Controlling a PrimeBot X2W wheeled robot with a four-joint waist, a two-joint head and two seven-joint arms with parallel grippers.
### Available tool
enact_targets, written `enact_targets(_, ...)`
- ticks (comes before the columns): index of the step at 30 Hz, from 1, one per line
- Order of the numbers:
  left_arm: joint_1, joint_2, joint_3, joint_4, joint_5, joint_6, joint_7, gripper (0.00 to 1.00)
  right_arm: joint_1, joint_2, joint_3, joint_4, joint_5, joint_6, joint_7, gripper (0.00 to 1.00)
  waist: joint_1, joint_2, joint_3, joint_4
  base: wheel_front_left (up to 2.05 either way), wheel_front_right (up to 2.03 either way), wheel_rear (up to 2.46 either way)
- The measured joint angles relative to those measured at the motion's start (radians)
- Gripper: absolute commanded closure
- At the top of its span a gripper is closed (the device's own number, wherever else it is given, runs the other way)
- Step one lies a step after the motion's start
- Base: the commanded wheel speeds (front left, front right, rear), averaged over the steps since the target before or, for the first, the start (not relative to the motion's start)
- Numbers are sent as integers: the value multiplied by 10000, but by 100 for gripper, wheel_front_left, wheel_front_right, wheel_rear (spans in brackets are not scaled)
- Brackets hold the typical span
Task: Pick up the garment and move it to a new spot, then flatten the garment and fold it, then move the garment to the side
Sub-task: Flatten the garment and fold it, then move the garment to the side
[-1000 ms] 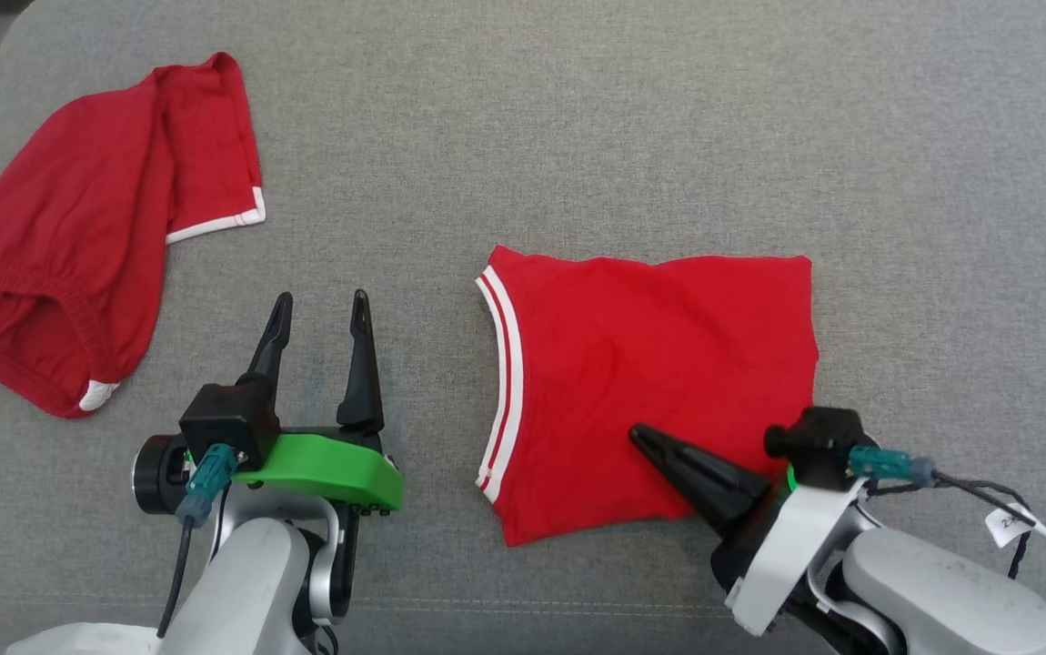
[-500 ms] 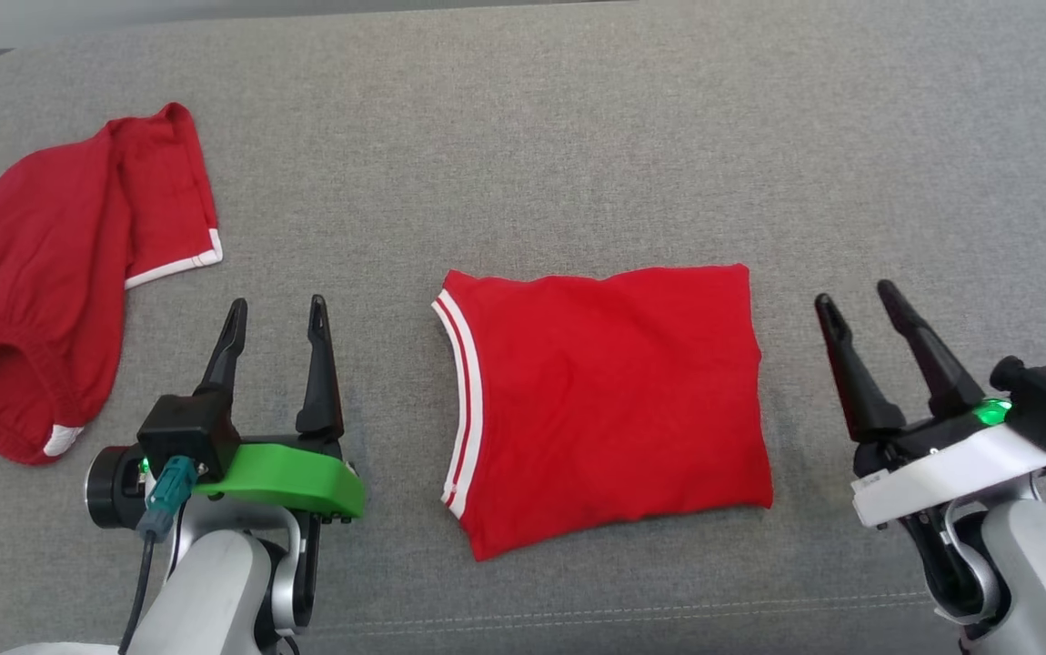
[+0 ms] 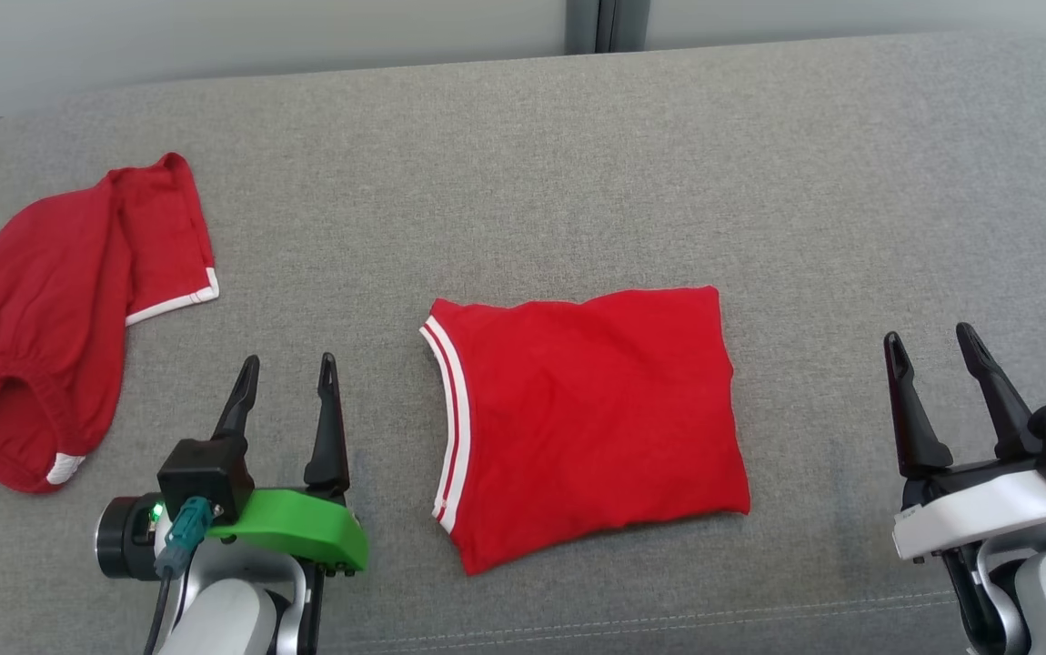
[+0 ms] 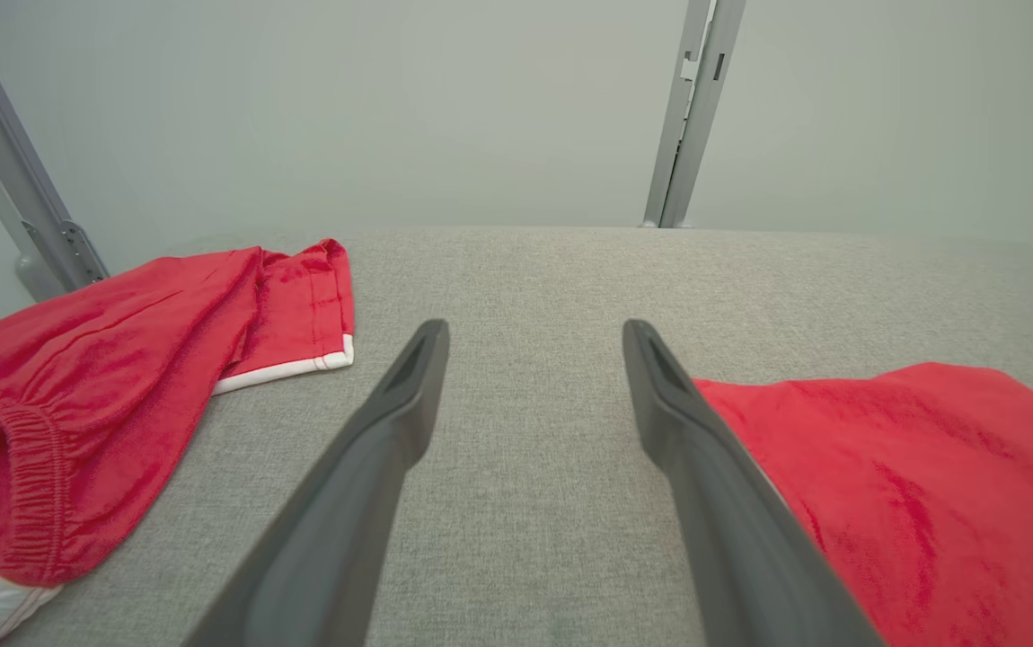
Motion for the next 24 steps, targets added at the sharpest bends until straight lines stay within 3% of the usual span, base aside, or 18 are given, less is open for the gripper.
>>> enact_targets(13, 324, 86, -153, -201, -81, 98, 94, 0, 393, 163, 136, -2, -56, 0, 476, 0, 0, 0, -266, 290, 0, 0, 0)
enact_targets(24, -100, -234, -242, -209, -81, 88, -48, 0, -480, -468, 1540, 1582, 545, 4, 830, 0, 0, 0, 328, 909, 0, 0, 0)
